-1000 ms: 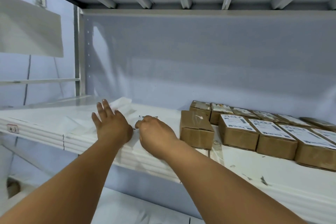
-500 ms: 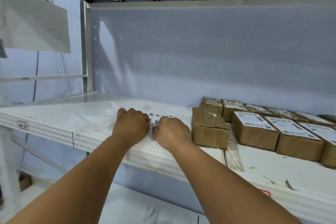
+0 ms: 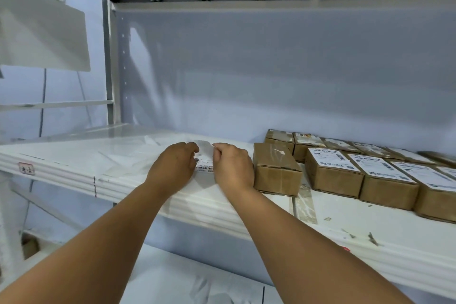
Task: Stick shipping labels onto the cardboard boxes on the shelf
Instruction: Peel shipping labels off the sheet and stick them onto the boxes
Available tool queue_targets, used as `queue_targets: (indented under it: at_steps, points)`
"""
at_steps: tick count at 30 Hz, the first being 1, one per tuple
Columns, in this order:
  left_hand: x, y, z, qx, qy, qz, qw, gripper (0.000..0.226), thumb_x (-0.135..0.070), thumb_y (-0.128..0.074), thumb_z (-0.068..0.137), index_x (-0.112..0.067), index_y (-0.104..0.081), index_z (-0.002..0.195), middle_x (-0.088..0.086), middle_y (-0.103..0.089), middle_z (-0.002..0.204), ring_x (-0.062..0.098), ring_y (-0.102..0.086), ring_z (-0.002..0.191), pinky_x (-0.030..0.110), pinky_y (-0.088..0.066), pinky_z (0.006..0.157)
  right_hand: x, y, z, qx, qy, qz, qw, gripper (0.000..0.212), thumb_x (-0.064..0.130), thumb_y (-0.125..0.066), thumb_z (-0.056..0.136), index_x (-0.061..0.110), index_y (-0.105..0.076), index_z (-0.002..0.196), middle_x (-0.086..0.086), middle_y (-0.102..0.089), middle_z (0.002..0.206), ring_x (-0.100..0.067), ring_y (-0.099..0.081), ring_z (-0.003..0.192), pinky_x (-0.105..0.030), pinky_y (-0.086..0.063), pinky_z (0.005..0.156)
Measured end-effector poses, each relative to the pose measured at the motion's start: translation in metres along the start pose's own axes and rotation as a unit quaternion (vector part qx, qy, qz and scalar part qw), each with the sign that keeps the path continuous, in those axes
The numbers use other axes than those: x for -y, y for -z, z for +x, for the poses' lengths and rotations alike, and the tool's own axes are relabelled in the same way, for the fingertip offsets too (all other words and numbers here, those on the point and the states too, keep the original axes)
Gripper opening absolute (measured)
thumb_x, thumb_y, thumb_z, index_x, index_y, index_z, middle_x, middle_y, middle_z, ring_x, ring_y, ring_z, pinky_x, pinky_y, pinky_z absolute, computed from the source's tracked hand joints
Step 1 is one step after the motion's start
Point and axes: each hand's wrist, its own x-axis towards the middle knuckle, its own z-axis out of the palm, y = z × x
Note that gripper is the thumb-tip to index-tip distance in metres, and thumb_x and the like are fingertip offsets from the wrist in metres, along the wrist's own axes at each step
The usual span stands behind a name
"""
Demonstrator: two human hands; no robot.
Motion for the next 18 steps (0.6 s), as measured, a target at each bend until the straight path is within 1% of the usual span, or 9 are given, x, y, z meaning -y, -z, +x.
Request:
queue_targets:
  at_steps: [3, 5, 7, 9, 10, 12, 14, 16, 18]
  points:
    - [-0.017, 0.011, -0.007, -0.057, 0.065, -0.116, 0.989, 0.019, -0.014, -0.049, 0.093, -0.012, -0.067, 0.100, 0.006, -0.071, 0.090, 0.023, -0.063, 0.087, 0.029, -0.044, 0.078, 0.007, 0.009, -0.006, -0.042, 0.003, 0.073, 0.996, 0.028, 0.023, -0.041, 0.098, 0.012, -0.064, 0.086, -0.011, -0.065, 0.081, -0.030, -0.053, 0.076, -0.031, -0.033, 0.061]
    - [-0.040, 0.022, -0.011, -0.071, 0.112, -0.244, 0.961, 0.020, -0.026, -0.053, 0.093, -0.017, -0.069, 0.086, 0.000, -0.071, 0.080, 0.017, -0.065, 0.081, 0.028, -0.046, 0.076, 0.013, 0.016, -0.011, -0.048, 0.006, 0.158, 0.986, 0.027, 0.022, -0.043, 0.097, 0.013, -0.063, 0.081, -0.008, -0.060, 0.070, -0.025, -0.048, 0.067, -0.031, -0.036, 0.060]
    - [-0.067, 0.032, -0.013, -0.090, 0.134, -0.338, 0.927, 0.026, -0.032, -0.054, 0.093, -0.021, -0.069, 0.074, -0.003, -0.068, 0.071, 0.015, -0.064, 0.073, 0.031, -0.047, 0.072, 0.021, 0.027, -0.015, -0.052, 0.008, 0.221, 0.974, 0.027, 0.023, -0.045, 0.098, 0.015, -0.067, 0.085, -0.001, -0.061, 0.069, -0.019, -0.048, 0.064, -0.028, -0.037, 0.058]
    - [-0.088, 0.038, -0.014, -0.118, 0.157, -0.393, 0.898, 0.029, -0.032, -0.056, 0.091, -0.023, -0.068, 0.067, -0.004, -0.066, 0.065, 0.015, -0.061, 0.067, 0.034, -0.046, 0.067, 0.028, 0.042, -0.019, -0.065, 0.007, 0.261, 0.963, 0.026, 0.022, -0.046, 0.098, 0.015, -0.070, 0.089, 0.000, -0.066, 0.076, -0.015, -0.050, 0.064, -0.024, -0.036, 0.058]
    - [-0.097, 0.041, -0.014, -0.131, 0.171, -0.425, 0.879, 0.028, -0.031, -0.057, 0.091, -0.024, -0.069, 0.066, -0.005, -0.067, 0.065, 0.016, -0.061, 0.067, 0.035, -0.047, 0.066, 0.031, 0.051, -0.021, -0.069, 0.006, 0.280, 0.958, 0.025, 0.020, -0.047, 0.097, 0.016, -0.071, 0.096, 0.000, -0.070, 0.085, -0.014, -0.054, 0.069, -0.023, -0.040, 0.063]
    - [-0.113, 0.047, -0.014, -0.144, 0.196, -0.496, 0.834, 0.024, -0.024, -0.057, 0.090, -0.023, -0.071, 0.071, -0.003, -0.070, 0.070, 0.019, -0.064, 0.071, 0.035, -0.048, 0.067, 0.033, 0.066, -0.025, -0.072, 0.003, 0.291, 0.954, 0.028, 0.018, -0.048, 0.096, 0.017, -0.068, 0.115, 0.000, -0.071, 0.107, -0.016, -0.062, 0.090, -0.025, -0.048, 0.083]
    - [-0.126, 0.052, -0.014, -0.137, 0.209, -0.545, 0.800, 0.022, -0.016, -0.056, 0.091, -0.018, -0.071, 0.075, 0.003, -0.070, 0.075, 0.019, -0.063, 0.072, 0.033, -0.048, 0.069, 0.031, 0.079, -0.028, -0.071, 0.004, 0.274, 0.959, 0.034, 0.016, -0.046, 0.095, 0.019, -0.061, 0.126, 0.000, -0.066, 0.122, -0.016, -0.059, 0.110, -0.029, -0.046, 0.096]
    - [-0.137, 0.055, -0.015, -0.117, 0.207, -0.570, 0.786, 0.022, -0.011, -0.055, 0.092, -0.013, -0.070, 0.076, 0.008, -0.069, 0.076, 0.019, -0.063, 0.070, 0.031, -0.048, 0.070, 0.025, 0.090, -0.032, -0.072, 0.009, 0.271, 0.960, 0.037, 0.015, -0.046, 0.094, 0.020, -0.058, 0.129, 0.003, -0.062, 0.128, -0.012, -0.054, 0.119, -0.027, -0.043, 0.101]
    - [-0.147, 0.056, -0.016, -0.093, 0.194, -0.593, 0.776, 0.024, -0.007, -0.051, 0.093, -0.010, -0.070, 0.079, 0.007, -0.069, 0.074, 0.016, -0.063, 0.067, 0.026, -0.050, 0.067, 0.017, 0.100, -0.035, -0.085, 0.007, 0.268, 0.960, 0.035, 0.017, -0.046, 0.096, 0.021, -0.060, 0.128, 0.004, -0.062, 0.127, -0.011, -0.054, 0.118, -0.023, -0.042, 0.099]
